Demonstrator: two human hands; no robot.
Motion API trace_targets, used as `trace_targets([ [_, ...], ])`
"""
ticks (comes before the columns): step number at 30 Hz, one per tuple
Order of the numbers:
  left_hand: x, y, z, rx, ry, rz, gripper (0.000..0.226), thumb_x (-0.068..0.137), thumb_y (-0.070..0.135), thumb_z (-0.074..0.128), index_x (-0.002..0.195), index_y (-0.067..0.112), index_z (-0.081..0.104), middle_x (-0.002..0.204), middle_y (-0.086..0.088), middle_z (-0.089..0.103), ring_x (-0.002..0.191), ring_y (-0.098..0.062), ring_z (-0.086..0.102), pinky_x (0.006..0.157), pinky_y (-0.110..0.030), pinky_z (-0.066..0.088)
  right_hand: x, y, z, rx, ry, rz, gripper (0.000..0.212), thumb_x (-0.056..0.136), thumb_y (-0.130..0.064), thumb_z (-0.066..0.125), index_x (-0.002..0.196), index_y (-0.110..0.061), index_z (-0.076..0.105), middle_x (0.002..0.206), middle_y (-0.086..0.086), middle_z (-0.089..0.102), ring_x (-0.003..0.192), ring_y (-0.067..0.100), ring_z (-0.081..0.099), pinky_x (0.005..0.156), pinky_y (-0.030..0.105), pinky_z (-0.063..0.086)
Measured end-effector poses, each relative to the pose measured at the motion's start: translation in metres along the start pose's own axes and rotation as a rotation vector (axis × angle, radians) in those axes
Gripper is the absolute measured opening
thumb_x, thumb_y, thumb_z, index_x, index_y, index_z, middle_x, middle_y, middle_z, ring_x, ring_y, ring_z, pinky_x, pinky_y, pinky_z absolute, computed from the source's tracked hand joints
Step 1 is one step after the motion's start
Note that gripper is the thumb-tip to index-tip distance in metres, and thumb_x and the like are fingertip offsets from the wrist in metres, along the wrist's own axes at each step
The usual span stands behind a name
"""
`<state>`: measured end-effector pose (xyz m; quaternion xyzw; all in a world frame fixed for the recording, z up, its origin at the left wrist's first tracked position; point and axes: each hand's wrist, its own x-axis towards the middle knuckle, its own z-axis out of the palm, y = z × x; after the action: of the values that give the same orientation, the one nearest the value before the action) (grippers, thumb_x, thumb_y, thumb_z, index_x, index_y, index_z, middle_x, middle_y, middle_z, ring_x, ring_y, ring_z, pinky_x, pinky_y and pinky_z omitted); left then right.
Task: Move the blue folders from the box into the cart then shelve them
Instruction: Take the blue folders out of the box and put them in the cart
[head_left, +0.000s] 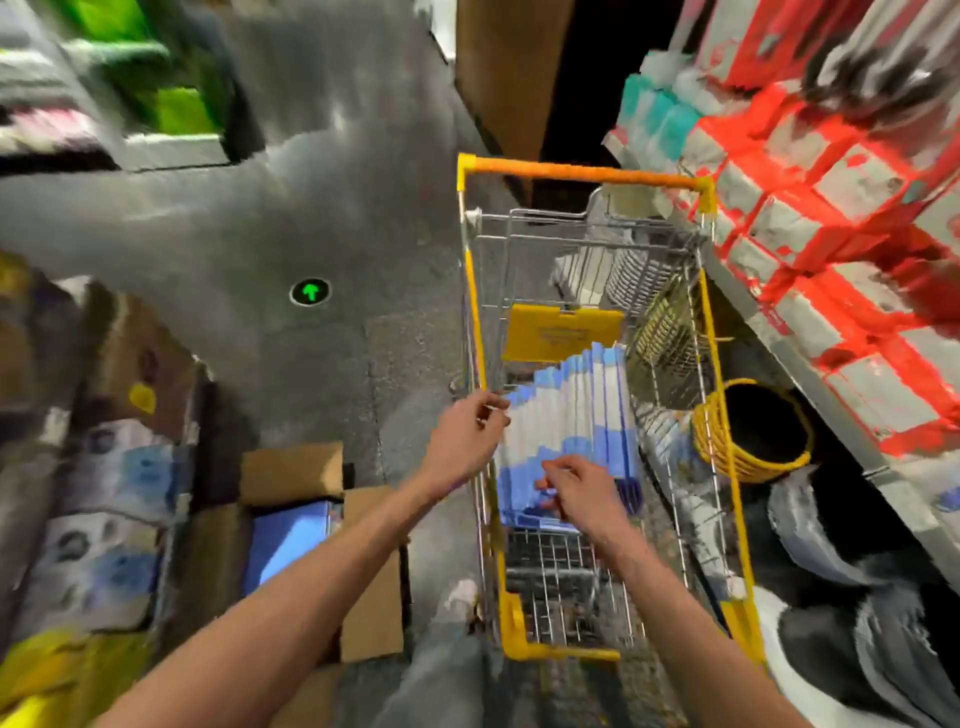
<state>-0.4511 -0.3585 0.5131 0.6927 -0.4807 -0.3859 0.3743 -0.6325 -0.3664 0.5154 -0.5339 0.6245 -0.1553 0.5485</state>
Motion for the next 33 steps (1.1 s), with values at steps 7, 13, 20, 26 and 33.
trace_targets([
  [7,-0.170,-0.088,-0.076,-0.052,0.218,-0.248,0.013,0.100,0.013,0.052,0.105,0.015,0.064,0.090,-0.003,0.075,0.081,-0.019,0.071,0.079,-0.041,0.060,-0.086,0.009,0.126,-0.079,-0.259,-0.061,0.016,0.104,-0.017,0.048,0.097,-0.009,0.060,0.090,0.011,0.070,0.051,0.007,0.062,0.046,0.018,0.042],
  [13,-0.262,-0.146,-0.123,-0.070,0.291,-0.431,0.023,0.102,0.014,0.047,0.119,0.007,0.062,0.092,-0.005,0.075,0.073,-0.019,0.071,0.058,-0.020,0.051,-0.143,0.015,0.209,-0.158,-0.415,-0.085,0.020,0.103,-0.022,0.047,0.105,-0.010,0.063,0.089,0.005,0.073,0.067,0.019,0.063,0.055,0.026,0.045],
  [20,-0.292,-0.215,-0.166,-0.140,0.304,-0.563,0.024,0.105,0.020,0.049,0.125,0.013,0.059,0.099,-0.004,0.074,0.079,-0.020,0.073,0.060,-0.029,0.054,-0.162,0.027,0.284,-0.286,-0.453,-0.014,0.022,0.104,-0.025,0.046,0.097,-0.016,0.065,0.097,0.006,0.073,0.078,0.021,0.068,0.067,0.030,0.049],
  [26,-0.277,-0.299,-0.216,-0.169,0.195,-0.636,0.024,0.104,0.020,0.051,0.124,0.009,0.061,0.097,-0.005,0.074,0.070,-0.016,0.072,0.062,-0.024,0.056,-0.141,0.035,0.374,-0.317,-0.387,0.149,0.033,0.102,-0.023,0.047,0.116,0.003,0.061,0.094,0.014,0.071,0.077,0.024,0.060,0.067,0.032,0.045],
  [33,-0.227,-0.384,-0.261,-0.134,0.030,-0.705,0.022,0.103,0.021,0.052,0.122,0.013,0.062,0.100,-0.005,0.075,0.081,-0.017,0.072,0.070,-0.031,0.062,-0.102,0.053,0.449,-0.330,-0.240,0.320,0.026,0.100,-0.020,0.053,0.098,0.005,0.062,0.100,0.030,0.069,0.080,0.036,0.066,0.067,0.038,0.052],
])
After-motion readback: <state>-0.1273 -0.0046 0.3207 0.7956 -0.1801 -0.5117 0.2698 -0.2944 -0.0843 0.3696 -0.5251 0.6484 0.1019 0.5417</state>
